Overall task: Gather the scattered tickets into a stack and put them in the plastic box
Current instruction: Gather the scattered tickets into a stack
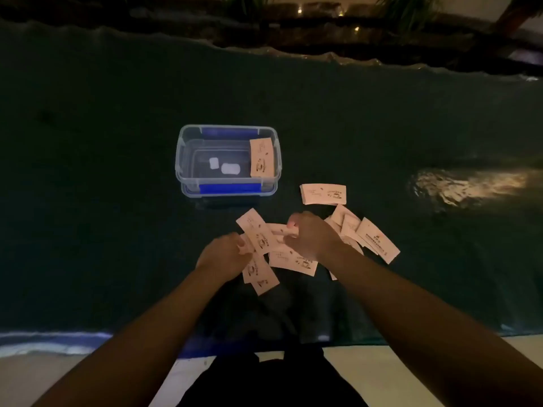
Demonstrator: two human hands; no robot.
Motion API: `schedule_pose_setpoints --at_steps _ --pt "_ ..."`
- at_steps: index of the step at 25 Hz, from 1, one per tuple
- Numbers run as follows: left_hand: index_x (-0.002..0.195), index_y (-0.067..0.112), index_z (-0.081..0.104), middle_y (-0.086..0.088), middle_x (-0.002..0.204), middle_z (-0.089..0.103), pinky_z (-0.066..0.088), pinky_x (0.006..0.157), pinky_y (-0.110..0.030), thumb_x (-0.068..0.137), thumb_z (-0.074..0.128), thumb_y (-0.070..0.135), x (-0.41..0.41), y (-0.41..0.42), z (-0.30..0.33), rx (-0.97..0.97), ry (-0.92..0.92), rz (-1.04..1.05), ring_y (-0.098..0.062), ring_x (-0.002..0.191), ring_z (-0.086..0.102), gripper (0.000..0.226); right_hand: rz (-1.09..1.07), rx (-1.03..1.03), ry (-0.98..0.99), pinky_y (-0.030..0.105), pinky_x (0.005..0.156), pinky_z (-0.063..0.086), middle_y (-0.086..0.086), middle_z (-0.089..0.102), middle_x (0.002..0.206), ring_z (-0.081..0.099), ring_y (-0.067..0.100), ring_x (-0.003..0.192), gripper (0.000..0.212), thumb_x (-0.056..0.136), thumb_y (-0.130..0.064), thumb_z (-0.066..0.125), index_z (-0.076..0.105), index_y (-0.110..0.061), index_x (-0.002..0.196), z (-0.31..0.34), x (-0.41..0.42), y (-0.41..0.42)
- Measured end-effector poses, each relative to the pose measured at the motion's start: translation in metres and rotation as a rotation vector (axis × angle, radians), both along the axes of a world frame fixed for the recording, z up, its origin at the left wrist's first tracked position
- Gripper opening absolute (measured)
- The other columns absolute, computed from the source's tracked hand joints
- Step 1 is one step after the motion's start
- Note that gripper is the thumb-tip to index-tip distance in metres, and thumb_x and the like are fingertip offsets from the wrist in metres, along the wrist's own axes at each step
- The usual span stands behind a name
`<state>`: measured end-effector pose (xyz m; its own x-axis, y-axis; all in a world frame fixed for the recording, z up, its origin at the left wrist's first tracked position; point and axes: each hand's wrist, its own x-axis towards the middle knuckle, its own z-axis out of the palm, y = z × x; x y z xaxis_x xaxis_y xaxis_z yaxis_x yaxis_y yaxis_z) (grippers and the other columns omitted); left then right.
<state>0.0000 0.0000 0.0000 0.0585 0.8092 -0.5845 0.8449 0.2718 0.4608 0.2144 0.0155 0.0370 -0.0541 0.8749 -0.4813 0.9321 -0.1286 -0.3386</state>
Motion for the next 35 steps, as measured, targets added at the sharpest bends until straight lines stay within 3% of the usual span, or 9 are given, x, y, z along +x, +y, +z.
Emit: schedule_pose_setpoints --at_steps 4,7,11,18,23,27,29,32,35 --pt "0.130 0.022 0.059 0.003 0.115 0.070 0.041 0.056 -0.019 0.092 0.075 0.032 0.001 -0.016 -0.023 -0.097 -0.078 0.201 -0.007 0.086 0.062 0.043 0.020 -0.074 -0.028 0.039 0.097 0.054 0.005 0.053 0.145 0.056 0.024 0.125 0.061 0.089 -0.034 0.077 0.053 -0.028 0.144 -0.022 -0.009 0.011" --pt "0.139 0.018 0.053 -0.005 0.126 0.071 0.048 0.056 -0.022 0.090 0.077 0.031 0.010 -0.021 -0.028 -0.126 -0.158 0.390 -0.007 0.081 0.067 0.057 0.048 -0.180 -0.075 0.055 0.113 0.042 0.008 0.035 0.165 0.035 0.033 0.150 0.095 0.080 -0.042 0.085 0.034 -0.029 0.159 -0.036 -0.007 0.019" --pt "0.153 0.016 0.041 -0.009 0.125 0.071 0.051 0.054 -0.025 0.090 0.076 0.031 0.021 -0.024 -0.029 -0.150 -0.248 0.640 -0.009 0.079 0.069 0.075 0.091 -0.228 -0.218 0.060 0.117 0.039 0.008 0.032 0.166 0.031 0.036 0.151 0.107 0.074 -0.057 0.086 0.029 -0.029 0.161 -0.045 -0.004 0.011" --pt "0.154 0.019 0.040 0.004 0.087 0.064 0.052 0.050 -0.027 0.090 0.076 0.028 0.032 -0.023 -0.030 -0.211 -0.334 0.770 -0.009 0.072 0.067 0.075 -0.112 -0.238 -0.132 0.051 0.111 0.048 0.012 0.040 0.159 0.044 0.035 0.144 0.093 0.081 -0.045 0.085 0.035 -0.026 0.157 -0.049 -0.004 -0.005" --pt "0.152 0.016 0.043 -0.006 0.113 0.072 0.057 0.058 -0.031 0.089 0.076 0.023 0.035 -0.024 -0.031 -0.220 -0.312 0.716 -0.013 0.077 0.068 0.072 -0.307 -0.250 0.106 0.041 0.087 0.059 0.009 0.052 0.141 0.062 0.029 0.119 0.063 0.087 -0.028 0.081 0.049 -0.024 0.141 -0.053 -0.005 -0.017" --pt "0.133 0.016 0.055 -0.001 0.107 0.071 0.059 0.065 -0.032 0.090 0.077 0.019 0.043 -0.027 -0.033 -0.234 -0.355 0.682 -0.019 0.092 0.072 0.048 -0.381 -0.226 0.218 0.024 0.058 0.047 0.007 0.065 0.132 0.064 0.014 0.094 0.039 0.097 -0.021 0.070 0.055 -0.023 0.132 -0.058 -0.009 -0.025" --pt "0.123 0.018 0.059 -0.005 0.115 0.075 0.057 0.062 -0.031 0.092 0.076 0.016 0.050 -0.028 -0.031 -0.232 -0.346 0.652 -0.022 0.097 0.074 0.036 -0.399 -0.236 0.279 0.023 0.060 0.049 0.005 0.066 0.134 0.066 0.015 0.098 0.036 0.100 -0.017 0.067 0.056 -0.022 0.134 -0.061 -0.010 -0.027" --pt "0.135 0.016 0.057 -0.001 0.118 0.072 0.054 0.056 -0.027 0.092 0.076 0.014 0.059 -0.029 -0.027 -0.219 -0.328 0.618 -0.026 0.109 0.075 0.047 -0.371 -0.277 0.276 0.025 0.062 0.053 0.004 0.064 0.138 0.069 0.025 0.115 0.039 0.102 -0.015 0.064 0.057 -0.022 0.139 -0.062 -0.011 -0.028" --pt "0.142 0.018 0.054 -0.006 0.132 0.069 0.054 0.057 -0.027 0.090 0.078 0.015 0.062 -0.030 -0.025 -0.198 -0.321 0.604 -0.026 0.110 0.075 0.057 -0.364 -0.254 0.185 0.025 0.062 0.052 -0.001 0.067 0.123 0.068 0.017 0.096 0.023 0.104 -0.016 0.057 0.065 -0.020 0.125 -0.056 -0.010 -0.014"
